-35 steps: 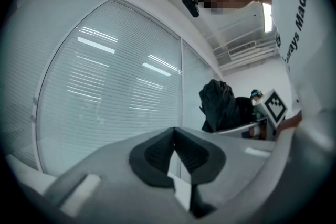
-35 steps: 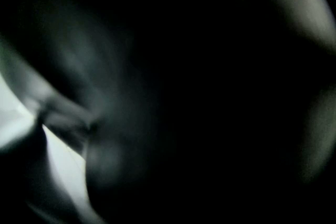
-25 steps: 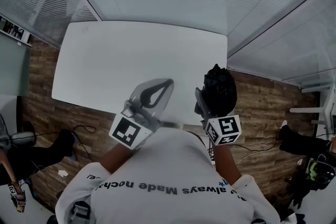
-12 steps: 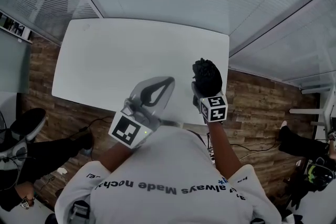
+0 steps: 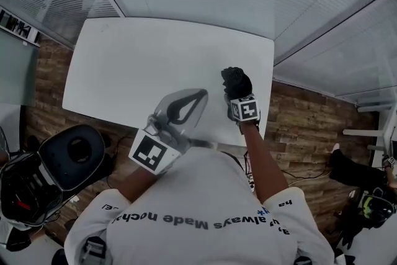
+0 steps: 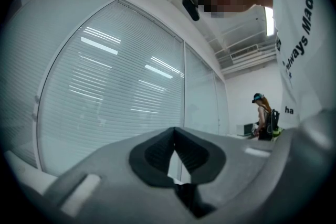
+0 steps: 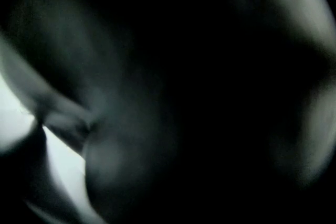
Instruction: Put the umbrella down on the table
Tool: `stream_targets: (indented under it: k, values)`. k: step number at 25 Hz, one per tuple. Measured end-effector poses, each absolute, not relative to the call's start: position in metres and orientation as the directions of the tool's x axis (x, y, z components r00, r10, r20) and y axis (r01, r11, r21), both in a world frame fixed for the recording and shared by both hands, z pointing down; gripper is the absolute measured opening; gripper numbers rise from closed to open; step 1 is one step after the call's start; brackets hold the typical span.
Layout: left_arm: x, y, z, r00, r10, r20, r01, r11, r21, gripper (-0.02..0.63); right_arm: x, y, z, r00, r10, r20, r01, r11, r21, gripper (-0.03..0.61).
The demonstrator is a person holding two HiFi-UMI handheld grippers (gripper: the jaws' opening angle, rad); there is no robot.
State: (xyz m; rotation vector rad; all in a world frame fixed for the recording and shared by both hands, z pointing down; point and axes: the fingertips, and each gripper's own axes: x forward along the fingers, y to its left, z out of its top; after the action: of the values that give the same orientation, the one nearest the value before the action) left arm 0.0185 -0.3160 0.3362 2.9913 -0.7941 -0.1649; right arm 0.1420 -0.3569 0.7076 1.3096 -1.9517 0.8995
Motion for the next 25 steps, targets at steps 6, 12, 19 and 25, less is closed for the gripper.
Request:
stream_targets:
  k: [6, 12, 19, 25]
  values:
    - [0.017, -0.327, 0.343, 0.860, -0.503, -0.083, -0.498, -0.864, 0.078, 0.004, 0.144, -0.370, 0.755, -0.303, -0.392, 0.868, -0.943, 0.258, -0.212, 0.238]
    - [0.005, -0.331, 0.346, 0.854, -0.516, -0.068, -0.511, -0.856, 0.080, 0.005, 0.139, -0.369, 0.792, -0.280, -0.262, 0.923, -0.947, 0.236, -0.220, 0.238]
    - [0.008, -0.316, 0.340, 0.847, -0.529, -0.056, -0.524, -0.848, 0.080, 0.004, 0.153, -0.354, 0.804, -0.252, -0.180, 0.951, -0.951, 0.230, -0.208, 0.241]
    - [0.011, -0.295, 0.339, 0.848, -0.528, -0.050, -0.524, -0.849, 0.070, 0.005, 0.160, -0.338, 0.807, -0.237, -0.149, 0.960, -0.953, 0.229, -0.199, 0.244]
